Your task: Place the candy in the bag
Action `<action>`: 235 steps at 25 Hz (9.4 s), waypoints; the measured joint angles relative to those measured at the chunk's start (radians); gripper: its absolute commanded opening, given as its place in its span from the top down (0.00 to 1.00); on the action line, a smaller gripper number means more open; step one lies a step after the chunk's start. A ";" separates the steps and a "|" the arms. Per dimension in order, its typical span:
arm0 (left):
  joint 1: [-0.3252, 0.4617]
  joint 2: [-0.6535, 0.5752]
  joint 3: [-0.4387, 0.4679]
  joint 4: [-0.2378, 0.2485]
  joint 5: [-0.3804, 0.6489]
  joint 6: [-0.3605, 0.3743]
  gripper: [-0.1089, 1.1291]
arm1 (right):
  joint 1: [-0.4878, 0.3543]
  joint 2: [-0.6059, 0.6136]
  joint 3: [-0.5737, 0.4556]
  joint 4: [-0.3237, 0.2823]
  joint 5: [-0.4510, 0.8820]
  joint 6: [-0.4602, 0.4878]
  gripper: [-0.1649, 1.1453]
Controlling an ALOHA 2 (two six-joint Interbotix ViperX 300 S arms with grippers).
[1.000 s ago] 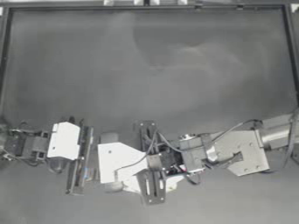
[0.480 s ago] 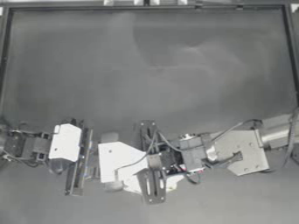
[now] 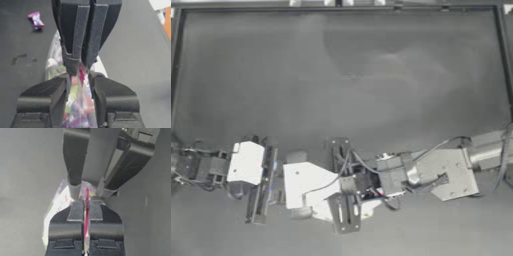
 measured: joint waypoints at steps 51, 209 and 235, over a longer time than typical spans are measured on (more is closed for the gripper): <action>-0.031 0.000 0.002 -0.002 0.000 0.075 0.81 | 0.000 -0.057 0.112 -0.008 -0.015 0.095 0.83; 0.241 -0.117 0.000 -0.031 0.112 0.267 0.81 | -0.092 -0.517 0.584 -0.192 -0.114 0.377 0.83; 0.212 0.032 0.000 -0.034 0.069 0.249 0.81 | -0.117 -0.456 0.667 -0.189 -0.221 0.374 0.83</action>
